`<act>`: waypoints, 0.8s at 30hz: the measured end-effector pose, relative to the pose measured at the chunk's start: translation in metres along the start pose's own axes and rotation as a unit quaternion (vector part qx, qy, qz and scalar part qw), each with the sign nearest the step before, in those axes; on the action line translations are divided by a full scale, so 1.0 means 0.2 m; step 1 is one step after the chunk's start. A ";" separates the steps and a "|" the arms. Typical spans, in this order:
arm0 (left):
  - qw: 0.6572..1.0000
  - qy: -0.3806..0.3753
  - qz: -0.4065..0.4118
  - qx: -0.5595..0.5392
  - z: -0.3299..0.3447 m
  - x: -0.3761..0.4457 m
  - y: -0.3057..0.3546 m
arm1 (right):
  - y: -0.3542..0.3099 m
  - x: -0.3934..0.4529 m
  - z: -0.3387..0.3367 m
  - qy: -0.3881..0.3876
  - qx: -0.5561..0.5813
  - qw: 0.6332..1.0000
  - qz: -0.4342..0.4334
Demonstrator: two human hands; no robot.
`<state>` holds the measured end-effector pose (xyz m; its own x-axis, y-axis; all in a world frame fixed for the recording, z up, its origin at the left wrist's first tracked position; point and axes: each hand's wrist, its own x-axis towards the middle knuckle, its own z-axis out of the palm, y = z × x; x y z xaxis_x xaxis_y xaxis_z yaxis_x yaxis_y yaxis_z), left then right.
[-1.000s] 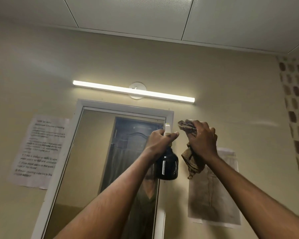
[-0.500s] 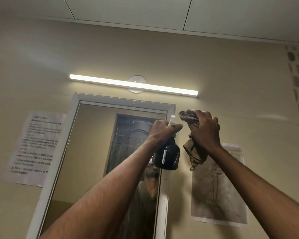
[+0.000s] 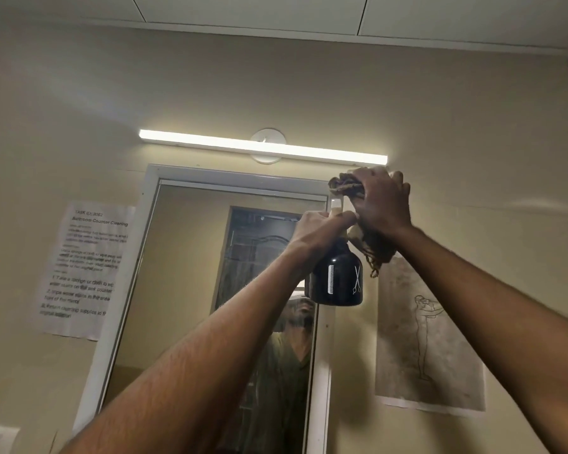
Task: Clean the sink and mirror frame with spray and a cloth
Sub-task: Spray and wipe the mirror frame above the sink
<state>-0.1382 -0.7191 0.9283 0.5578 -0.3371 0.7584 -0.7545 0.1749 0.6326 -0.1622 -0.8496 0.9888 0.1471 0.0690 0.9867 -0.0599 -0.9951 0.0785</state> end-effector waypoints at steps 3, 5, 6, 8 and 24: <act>1.000 -0.023 -0.011 0.015 0.00 -0.02 -0.03 | -0.03 0.05 0.03 0.004 -0.029 0.999 -0.031; 0.999 -0.006 -0.010 0.030 -0.01 -0.03 -0.06 | -0.04 0.05 0.05 0.023 -0.037 0.998 -0.042; 1.000 0.002 -0.012 0.027 -0.01 -0.04 -0.08 | -0.04 0.03 0.07 0.033 -0.040 0.997 -0.050; 1.000 0.001 -0.018 0.006 -0.02 -0.07 -0.12 | -0.04 -0.05 0.09 0.035 -0.044 0.995 -0.081; 0.999 -0.044 0.004 0.029 -0.04 -0.20 -0.32 | 0.02 -0.27 0.19 0.018 -0.040 0.994 -0.105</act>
<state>-0.1091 -0.7095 0.8582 0.5210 -0.4165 0.7450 -0.7791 0.1244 0.6144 -0.1330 -0.8593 0.9306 0.1302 0.2776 0.9518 -0.1110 -0.9499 0.2923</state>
